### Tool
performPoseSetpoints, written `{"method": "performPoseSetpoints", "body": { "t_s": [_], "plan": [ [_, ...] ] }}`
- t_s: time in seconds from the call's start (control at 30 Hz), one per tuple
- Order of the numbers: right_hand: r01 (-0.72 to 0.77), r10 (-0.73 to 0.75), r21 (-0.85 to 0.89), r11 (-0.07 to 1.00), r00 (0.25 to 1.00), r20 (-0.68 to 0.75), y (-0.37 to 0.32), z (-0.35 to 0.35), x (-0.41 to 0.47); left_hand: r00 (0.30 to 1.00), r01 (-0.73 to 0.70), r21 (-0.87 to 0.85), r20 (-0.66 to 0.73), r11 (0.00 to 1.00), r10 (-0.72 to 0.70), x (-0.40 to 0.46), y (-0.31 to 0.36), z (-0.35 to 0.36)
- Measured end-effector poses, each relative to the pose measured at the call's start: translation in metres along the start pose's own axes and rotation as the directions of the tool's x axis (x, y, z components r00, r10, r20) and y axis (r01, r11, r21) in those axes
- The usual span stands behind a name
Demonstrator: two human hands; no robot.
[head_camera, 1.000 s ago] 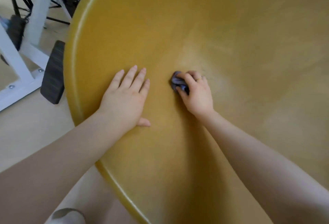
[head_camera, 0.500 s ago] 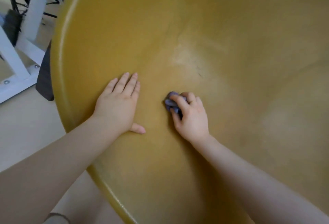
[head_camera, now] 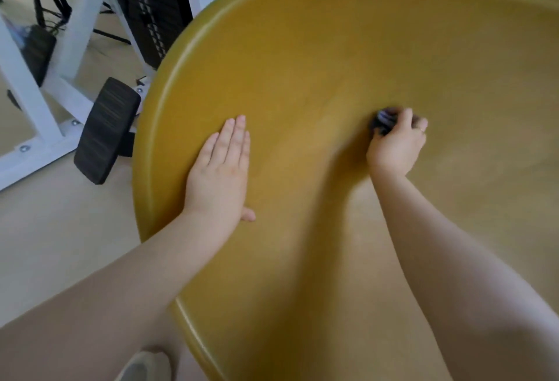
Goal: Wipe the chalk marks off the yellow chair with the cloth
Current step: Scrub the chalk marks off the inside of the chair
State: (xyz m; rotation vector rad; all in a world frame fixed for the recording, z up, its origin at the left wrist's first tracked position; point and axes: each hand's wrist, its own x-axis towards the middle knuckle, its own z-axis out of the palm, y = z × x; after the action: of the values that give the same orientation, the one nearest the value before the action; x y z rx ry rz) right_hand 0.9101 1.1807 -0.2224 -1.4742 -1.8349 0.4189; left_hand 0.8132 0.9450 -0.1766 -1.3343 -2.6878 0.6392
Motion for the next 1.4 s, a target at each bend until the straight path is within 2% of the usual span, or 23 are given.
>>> {"method": "performPoseSetpoints", "body": {
  "t_s": [0.07,0.13,0.3,0.4,0.5,0.57,0.6,0.63,0.67,0.77,0.83,0.87,0.93,0.97,1.03,1.1,1.2,1.27,1.33,1.4],
  "plan": [
    [0.044,-0.045,0.057,0.997,0.999,0.015,-0.014,0.01,-0.02,1.0,-0.02,-0.02,-0.022,1.0,0.019,-0.001,-0.001,0.0],
    [0.157,-0.17,0.173,0.972,0.983,0.062,-0.031,0.025,-0.053,0.999,-0.036,-0.037,-0.034,0.999,0.034,-0.001,-0.004,0.0],
    [0.344,-0.423,0.357,0.868,0.889,0.172,-0.062,0.024,-0.128,0.996,-0.087,-0.114,-0.042,0.99,0.082,-0.006,-0.012,-0.007],
    [0.496,-0.638,0.436,0.751,0.716,0.284,-0.05,0.001,-0.173,0.993,-0.116,-0.109,-0.039,0.987,0.112,-0.018,-0.02,-0.006],
    [0.597,-0.786,0.513,0.617,0.502,0.361,-0.024,-0.023,-0.207,0.981,-0.181,-0.064,0.06,0.981,0.185,-0.036,-0.026,-0.002],
    [0.661,-0.832,0.506,0.554,0.411,0.374,-0.009,-0.027,-0.2,0.963,-0.224,-0.047,0.142,0.973,0.228,-0.048,-0.028,-0.001],
    [0.687,-0.831,0.472,0.552,0.41,0.375,-0.003,-0.024,-0.188,0.955,-0.241,-0.044,0.17,0.97,0.244,-0.052,-0.027,-0.001],
    [0.701,-0.814,0.418,0.577,0.451,0.366,0.002,-0.017,-0.172,0.949,-0.25,-0.042,0.186,0.967,0.253,-0.056,-0.026,0.001],
    [0.693,-0.774,0.35,0.631,0.528,0.35,0.007,-0.01,-0.154,0.947,-0.252,-0.041,0.196,0.967,0.255,-0.06,-0.024,0.003],
    [0.493,-0.537,0.211,0.844,0.778,0.328,0.014,0.008,-0.105,0.947,-0.237,-0.043,0.215,0.971,0.24,-0.068,-0.017,0.012],
    [0.352,-0.392,0.178,0.919,0.864,0.315,0.01,0.014,-0.097,0.949,-0.222,-0.039,0.222,0.974,0.225,-0.07,-0.011,0.016],
    [0.323,-0.36,0.166,0.932,0.88,0.308,0.006,0.014,-0.102,0.95,-0.213,-0.043,0.225,0.976,0.217,-0.071,-0.009,0.017],
    [0.36,-0.406,0.195,0.913,0.85,0.335,0.001,0.006,-0.125,0.951,-0.195,-0.051,0.236,0.98,0.201,-0.069,-0.004,0.017],
    [0.42,-0.484,0.244,0.874,0.796,0.364,0.003,-0.002,-0.143,0.95,-0.188,-0.049,0.246,0.981,0.194,-0.069,-0.001,0.016],
    [0.518,-0.636,0.368,0.772,0.642,0.429,0.015,-0.026,-0.184,0.945,-0.181,-0.039,0.269,0.983,0.185,-0.068,0.003,0.014],
    [0.504,-0.693,0.476,0.721,0.525,0.494,0.031,-0.056,-0.223,0.944,-0.175,-0.035,0.278,0.984,0.178,-0.068,0.004,0.012],
    [0.448,-0.692,0.528,0.721,0.447,0.567,0.049,-0.086,-0.249,0.94,-0.161,-0.037,0.298,0.986,0.165,-0.069,0.007,0.008],
    [0.489,-0.725,0.539,0.686,0.39,0.568,0.056,-0.087,-0.242,0.935,-0.156,-0.045,0.315,0.987,0.162,-0.069,0.019,0.008],
    [0.546,-0.736,0.505,0.668,0.381,0.56,0.061,-0.076,-0.223,0.916,-0.203,-0.086,0.335,0.975,0.221,-0.069,0.035,0.011],
    [0.583,-0.698,0.401,0.707,0.482,0.53,0.067,-0.059,-0.195,0.901,-0.233,-0.138,0.341,0.962,0.268,-0.069,0.048,0.016]
  ]
}}
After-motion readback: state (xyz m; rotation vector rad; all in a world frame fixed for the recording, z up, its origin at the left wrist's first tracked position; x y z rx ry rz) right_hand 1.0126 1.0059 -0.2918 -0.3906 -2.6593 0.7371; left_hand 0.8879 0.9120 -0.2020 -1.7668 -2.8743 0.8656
